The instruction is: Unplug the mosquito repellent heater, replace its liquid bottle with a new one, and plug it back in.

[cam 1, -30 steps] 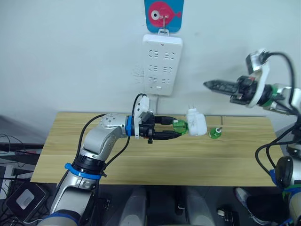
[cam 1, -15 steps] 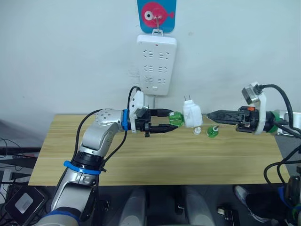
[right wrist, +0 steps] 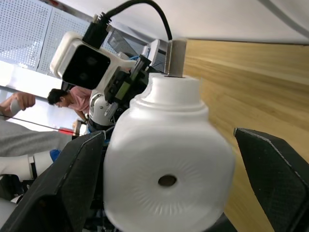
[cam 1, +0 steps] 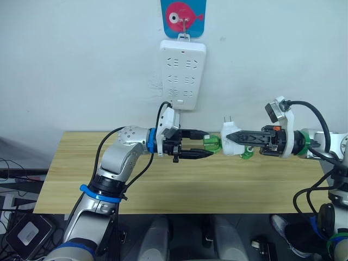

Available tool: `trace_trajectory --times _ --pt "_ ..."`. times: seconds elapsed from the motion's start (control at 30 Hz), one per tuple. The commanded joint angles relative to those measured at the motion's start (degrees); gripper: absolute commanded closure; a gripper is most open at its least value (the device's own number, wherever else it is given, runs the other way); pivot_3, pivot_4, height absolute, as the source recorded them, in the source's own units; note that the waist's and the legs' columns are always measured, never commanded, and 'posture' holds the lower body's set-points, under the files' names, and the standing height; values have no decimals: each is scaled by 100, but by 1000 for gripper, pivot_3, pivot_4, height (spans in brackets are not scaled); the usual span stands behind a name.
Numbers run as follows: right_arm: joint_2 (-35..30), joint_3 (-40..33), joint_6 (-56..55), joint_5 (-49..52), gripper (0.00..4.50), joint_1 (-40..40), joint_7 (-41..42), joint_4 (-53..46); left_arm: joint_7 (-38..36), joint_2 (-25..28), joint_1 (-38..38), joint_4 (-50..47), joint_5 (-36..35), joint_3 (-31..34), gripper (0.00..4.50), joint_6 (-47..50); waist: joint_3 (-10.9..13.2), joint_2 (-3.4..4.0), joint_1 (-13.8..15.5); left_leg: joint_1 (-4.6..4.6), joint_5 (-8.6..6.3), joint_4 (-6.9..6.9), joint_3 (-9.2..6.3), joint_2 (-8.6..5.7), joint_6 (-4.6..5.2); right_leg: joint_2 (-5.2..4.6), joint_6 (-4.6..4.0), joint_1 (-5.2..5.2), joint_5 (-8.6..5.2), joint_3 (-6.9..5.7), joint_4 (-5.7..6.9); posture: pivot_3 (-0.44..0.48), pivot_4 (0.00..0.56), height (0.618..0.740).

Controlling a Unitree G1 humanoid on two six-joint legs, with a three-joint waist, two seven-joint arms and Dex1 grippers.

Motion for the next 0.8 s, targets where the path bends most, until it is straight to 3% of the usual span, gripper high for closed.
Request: trace_trajectory --times 0.03,0.17,0.43,0.5,0.67,0.8 --pt "-107 -62 48 428 367 34 -74 -124 -24 20 -6 -313 -133 50 2274 1 0 0 2 0 0 0 1 0 0 0 0 0 0 0 0 39 254 740" --pt "-268 51 48 698 1509 118 -61 -170 -12 43 64 -371 -131 49 2274 16 -1 1 5 -1 0 0 0 0 0 0 0 0 0 0 -2 42 251 740" --pt "-327 125 -139 868 1506 163 -312 -173 140 60 106 -278 168 -23 2274 -199 -2 0 19 0 0 1 2 0 0 0 0 0 0 0 0 46 244 740" --pt "-281 101 -296 836 1506 164 -558 -147 231 84 121 -261 334 -40 1528 -321 -2 0 24 0 0 0 2 0 0 0 0 0 0 0 0 47 241 740" --pt "-172 90 -721 436 1506 448 -1148 -350 497 198 204 -286 777 -75 137 -722 -7 0 43 -1 0 0 1 0 0 0 0 0 0 -1 0 45 234 740" --pt "24 158 -915 215 1506 613 -1985 -691 1211 209 171 -66 1836 -337 0 -1511 -10 1 52 0 0 0 4 0 0 0 0 0 0 2 0 48 232 740"
